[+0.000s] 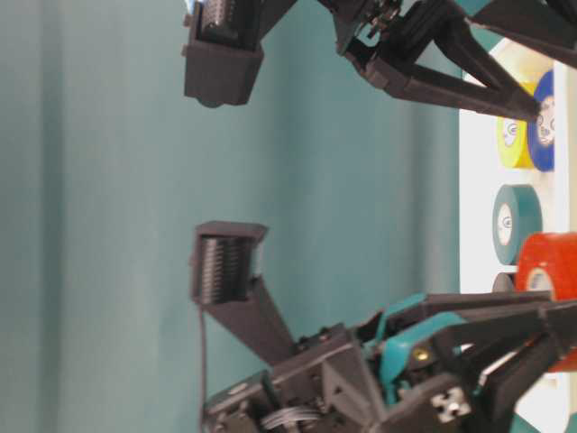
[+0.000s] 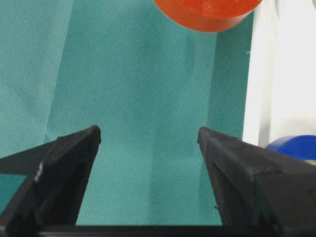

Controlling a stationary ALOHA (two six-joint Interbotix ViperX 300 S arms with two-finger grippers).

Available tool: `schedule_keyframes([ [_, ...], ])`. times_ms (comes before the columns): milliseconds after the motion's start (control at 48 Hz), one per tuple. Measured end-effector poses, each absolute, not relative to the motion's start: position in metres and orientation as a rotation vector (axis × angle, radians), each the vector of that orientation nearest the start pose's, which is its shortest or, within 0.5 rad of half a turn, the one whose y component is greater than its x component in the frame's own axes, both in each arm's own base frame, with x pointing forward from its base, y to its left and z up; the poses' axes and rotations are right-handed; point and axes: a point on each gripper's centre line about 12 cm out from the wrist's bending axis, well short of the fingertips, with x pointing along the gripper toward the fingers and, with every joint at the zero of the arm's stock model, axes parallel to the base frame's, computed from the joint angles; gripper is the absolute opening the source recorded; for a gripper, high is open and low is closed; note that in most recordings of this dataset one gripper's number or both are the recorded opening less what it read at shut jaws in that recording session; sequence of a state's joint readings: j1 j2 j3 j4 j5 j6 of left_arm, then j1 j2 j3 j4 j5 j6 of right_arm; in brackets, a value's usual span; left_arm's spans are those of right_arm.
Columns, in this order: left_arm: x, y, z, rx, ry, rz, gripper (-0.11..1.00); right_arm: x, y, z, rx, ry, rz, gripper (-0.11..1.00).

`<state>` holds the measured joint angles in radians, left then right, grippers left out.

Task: Put the tape alternately from left to right into the white case.
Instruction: 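Carry the red tape with the left gripper into the tray's middle slot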

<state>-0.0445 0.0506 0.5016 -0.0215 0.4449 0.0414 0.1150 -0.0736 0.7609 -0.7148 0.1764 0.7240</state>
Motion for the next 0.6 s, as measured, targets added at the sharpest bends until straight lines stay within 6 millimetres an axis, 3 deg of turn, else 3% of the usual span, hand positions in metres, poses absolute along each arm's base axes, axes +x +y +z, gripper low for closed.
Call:
schedule_keyframes([
  [271, 0.397, -0.012, 0.172, 0.094, 0.984, -0.08, -0.04, 0.349, 0.027, 0.154, -0.081, 0.817, -0.006, 0.86],
  [604, 0.401, 0.048, 0.174, 0.084, 0.946, 0.03, -0.04, 0.349, 0.027, 0.154, -0.08, 0.815, -0.007, 0.86],
])
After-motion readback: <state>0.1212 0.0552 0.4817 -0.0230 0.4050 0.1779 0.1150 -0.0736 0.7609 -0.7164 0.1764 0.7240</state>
